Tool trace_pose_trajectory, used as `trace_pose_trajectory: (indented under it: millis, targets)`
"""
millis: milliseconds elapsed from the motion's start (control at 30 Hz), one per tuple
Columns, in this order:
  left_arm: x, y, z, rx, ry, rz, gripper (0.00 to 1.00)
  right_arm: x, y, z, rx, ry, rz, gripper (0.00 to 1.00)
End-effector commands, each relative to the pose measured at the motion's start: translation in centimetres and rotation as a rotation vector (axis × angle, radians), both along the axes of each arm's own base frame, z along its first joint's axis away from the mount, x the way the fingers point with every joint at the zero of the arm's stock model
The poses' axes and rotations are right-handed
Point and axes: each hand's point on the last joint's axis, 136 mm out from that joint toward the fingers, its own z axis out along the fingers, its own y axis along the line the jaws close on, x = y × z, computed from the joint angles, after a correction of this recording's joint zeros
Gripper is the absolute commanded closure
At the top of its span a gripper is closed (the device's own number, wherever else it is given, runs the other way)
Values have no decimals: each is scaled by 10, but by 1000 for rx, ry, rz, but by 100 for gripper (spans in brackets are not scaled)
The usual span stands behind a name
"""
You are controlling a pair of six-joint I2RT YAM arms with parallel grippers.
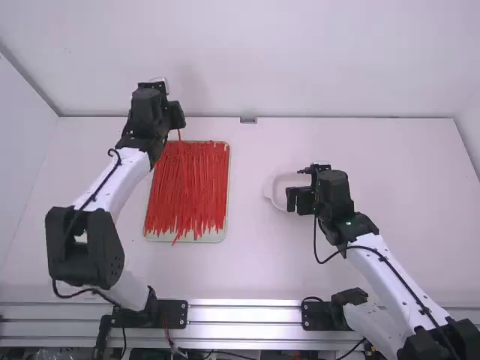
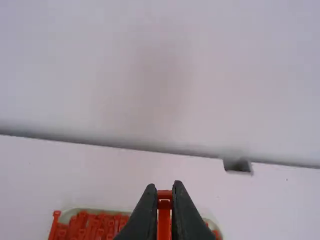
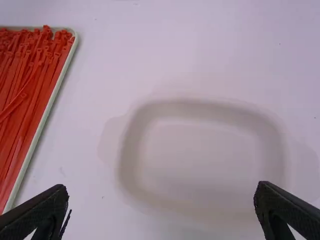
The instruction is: Fasten the cable tie
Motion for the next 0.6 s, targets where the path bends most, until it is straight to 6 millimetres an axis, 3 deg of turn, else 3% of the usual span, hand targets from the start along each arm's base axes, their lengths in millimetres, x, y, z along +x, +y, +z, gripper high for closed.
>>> trace_pose_trajectory:
  millis: [0,200,567]
  targets:
    - [-10,5,35,7,-52,15,98,7,1,13,6,-31,-5,1]
    - [-32,5,40,6,-22,12,98,6,4,14,19,-28,10,1]
    - [-76,-3,27,-11,-81,-20,98,5,14,17,56,-31,50,1]
